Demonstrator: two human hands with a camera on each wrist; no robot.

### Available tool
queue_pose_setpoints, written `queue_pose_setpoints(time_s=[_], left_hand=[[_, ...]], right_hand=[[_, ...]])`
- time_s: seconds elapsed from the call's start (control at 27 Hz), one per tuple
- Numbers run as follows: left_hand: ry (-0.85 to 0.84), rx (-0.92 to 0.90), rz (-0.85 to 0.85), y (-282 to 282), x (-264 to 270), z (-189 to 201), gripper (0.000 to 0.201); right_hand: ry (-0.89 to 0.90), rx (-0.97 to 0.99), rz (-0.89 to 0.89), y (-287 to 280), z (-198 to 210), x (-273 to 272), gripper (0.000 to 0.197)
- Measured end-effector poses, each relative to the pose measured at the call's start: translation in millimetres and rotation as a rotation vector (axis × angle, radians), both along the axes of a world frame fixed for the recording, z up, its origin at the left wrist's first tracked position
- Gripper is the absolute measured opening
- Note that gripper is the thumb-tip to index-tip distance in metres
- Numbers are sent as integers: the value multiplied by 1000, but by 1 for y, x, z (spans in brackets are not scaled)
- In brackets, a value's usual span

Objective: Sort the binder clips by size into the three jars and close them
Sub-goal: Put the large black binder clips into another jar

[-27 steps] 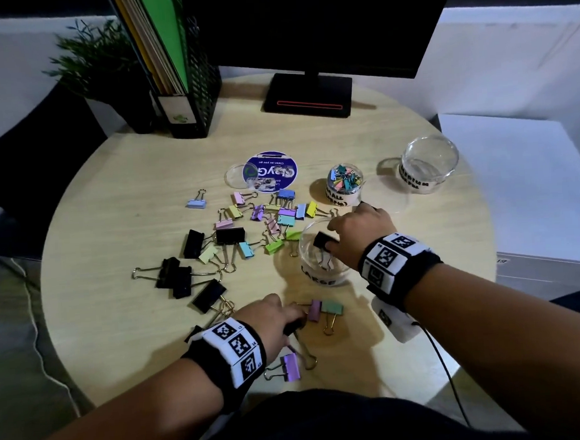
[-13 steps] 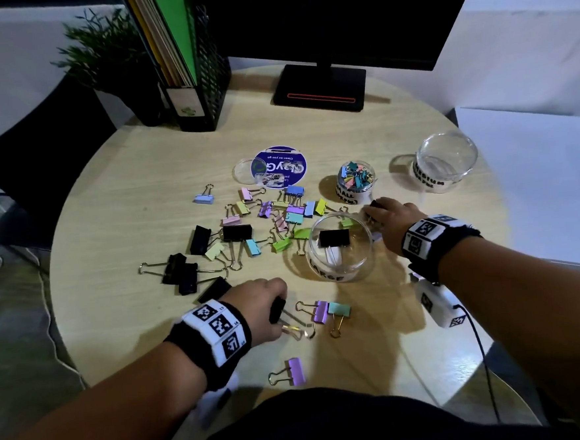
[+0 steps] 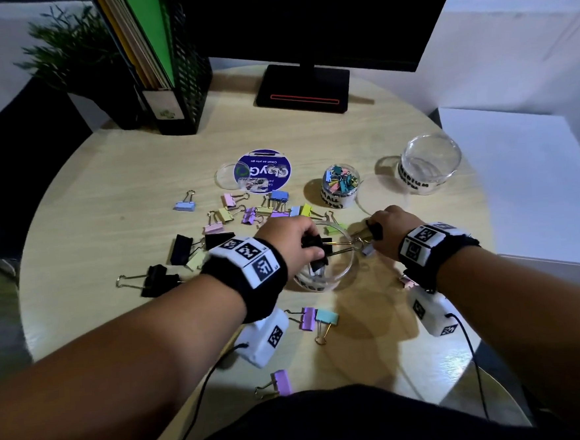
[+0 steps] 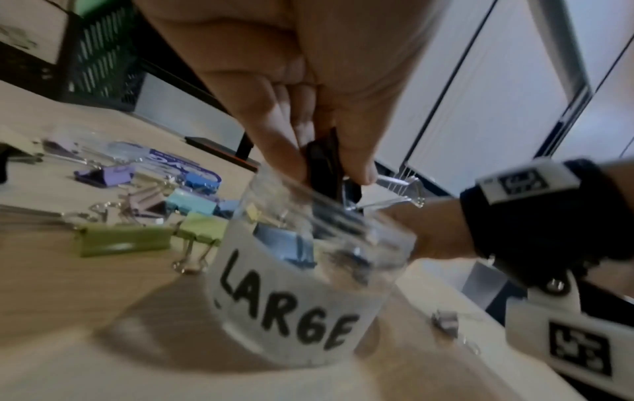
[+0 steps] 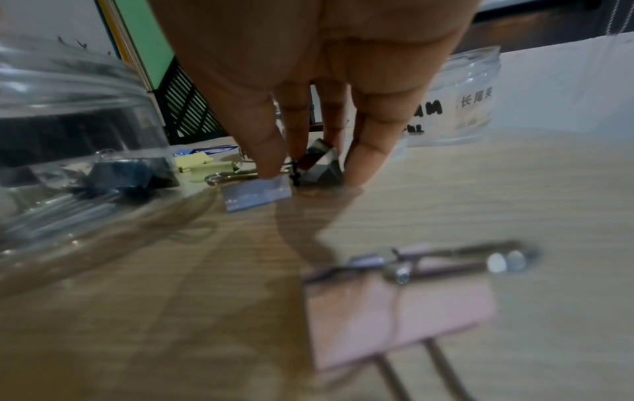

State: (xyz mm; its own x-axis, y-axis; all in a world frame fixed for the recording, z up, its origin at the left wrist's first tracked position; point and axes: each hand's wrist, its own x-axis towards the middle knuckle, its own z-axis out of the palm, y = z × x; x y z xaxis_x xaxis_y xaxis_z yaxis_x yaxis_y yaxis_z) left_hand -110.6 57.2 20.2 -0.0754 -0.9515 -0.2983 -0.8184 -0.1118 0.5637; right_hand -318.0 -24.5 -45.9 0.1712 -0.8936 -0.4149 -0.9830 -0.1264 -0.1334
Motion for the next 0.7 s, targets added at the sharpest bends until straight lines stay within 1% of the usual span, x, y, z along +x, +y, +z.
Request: queue_pose_setpoints(time_s=[0.07, 0.15, 0.22, 0.33, 0.41, 0.48, 0.56, 0.59, 0.63, 0.7], left_hand=[[-106, 23, -85, -6, -7, -3, 39], [-172, 53, -177, -10, -10, -3, 55], [-211, 48, -238, -10, -8, -1, 61], [-195, -59, -249, -3, 5, 2, 52], [-181, -99, -200, 3, 15, 1, 46], [-199, -72, -168, 8, 24, -3, 46], [-194, -43, -144, 8, 29, -7, 47], [-189, -36, -133, 8, 30, -9, 47], [-183, -35, -125, 8, 31, -11, 47], [-171, -44, -109, 8, 30, -13, 48]], right_hand=[[-27, -17, 5, 1, -2, -1, 43], [-63, -34, -6, 2, -4, -1, 36], [-72, -36, -8, 4, -5, 0, 39], [5, -1, 49, 3, -3, 1, 50], [48, 13, 48, 1, 1, 1, 47], [38, -1, -25, -1, 9, 0, 44], [-33, -63, -136, -2, 24, 1, 46], [-95, -121, -172, -1, 33, 4, 48], [-170, -184, -175, 2, 43, 9, 50], [-294, -245, -79, 13, 60, 27, 53]])
